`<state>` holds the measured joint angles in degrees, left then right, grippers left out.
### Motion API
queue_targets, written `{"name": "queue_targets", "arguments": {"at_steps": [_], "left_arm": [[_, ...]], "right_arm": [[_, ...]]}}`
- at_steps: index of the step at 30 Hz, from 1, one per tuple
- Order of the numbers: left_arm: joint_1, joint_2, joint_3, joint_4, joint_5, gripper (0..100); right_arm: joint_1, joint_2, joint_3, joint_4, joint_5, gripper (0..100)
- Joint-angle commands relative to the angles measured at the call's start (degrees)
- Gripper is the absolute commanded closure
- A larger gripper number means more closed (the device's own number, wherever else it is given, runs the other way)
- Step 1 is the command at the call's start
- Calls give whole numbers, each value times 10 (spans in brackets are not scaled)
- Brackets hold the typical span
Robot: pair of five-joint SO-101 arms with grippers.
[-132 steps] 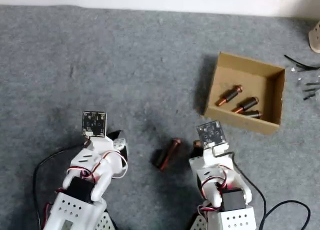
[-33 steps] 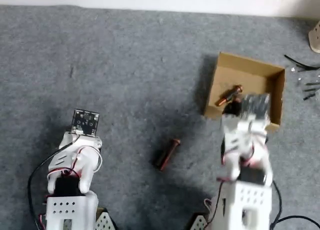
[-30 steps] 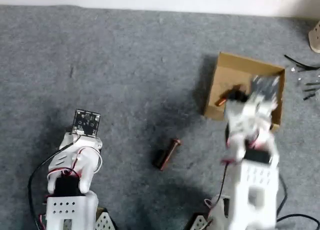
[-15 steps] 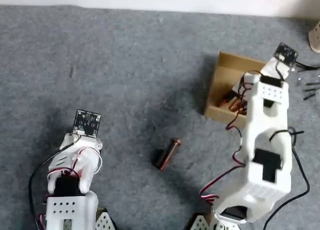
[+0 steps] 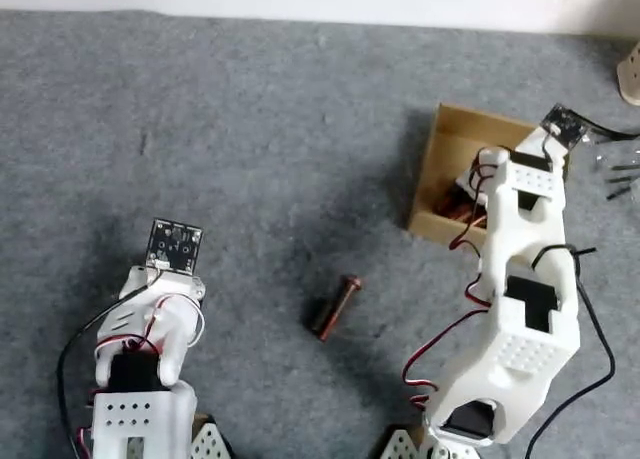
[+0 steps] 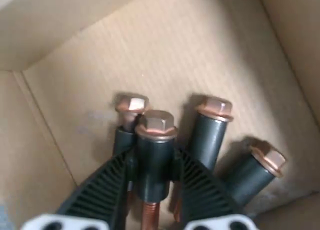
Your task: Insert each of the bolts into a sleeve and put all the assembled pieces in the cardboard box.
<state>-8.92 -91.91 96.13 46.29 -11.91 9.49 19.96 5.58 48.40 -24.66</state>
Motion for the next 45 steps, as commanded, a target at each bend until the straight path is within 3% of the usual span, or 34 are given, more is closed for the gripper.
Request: {"name": "queue_targets", "arguments": {"at_steps": [1, 5, 11, 17, 21, 25, 28, 31, 35, 42, 45], "left_arm": [[-9, -4, -29, -1, -3, 973], [-9, -4, -28, -1, -3, 973], [-9, -4, -27, -1, -3, 973], [-9, -4, -27, -1, -4, 973], [-10, -4, -28, -1, -4, 973], [-10, -4, -28, -1, -4, 973], [-10, -4, -29, -1, -4, 973], [-26, -4, -29, -1, -4, 973], [-38, -4, -29, -1, -4, 973], [-39, -4, -29, -1, -4, 973], [-39, -4, -29, -1, -4, 973]], "right_arm": [[-5, -2, -12, 4, 63, 813], [-20, -1, 2, 5, 142, 739], [-21, -22, 22, 48, 147, 739], [-73, -156, 71, 84, 149, 739], [-153, -253, 159, 89, 156, 739], [-286, -329, 255, 87, 259, 739], [-397, -360, 315, 87, 296, 739], [-486, -363, 353, 89, 280, 739], [-552, -363, 370, 89, 226, 739], [-589, -363, 383, 88, 15, 739], [-586, -360, 402, 85, -8, 739]]}}
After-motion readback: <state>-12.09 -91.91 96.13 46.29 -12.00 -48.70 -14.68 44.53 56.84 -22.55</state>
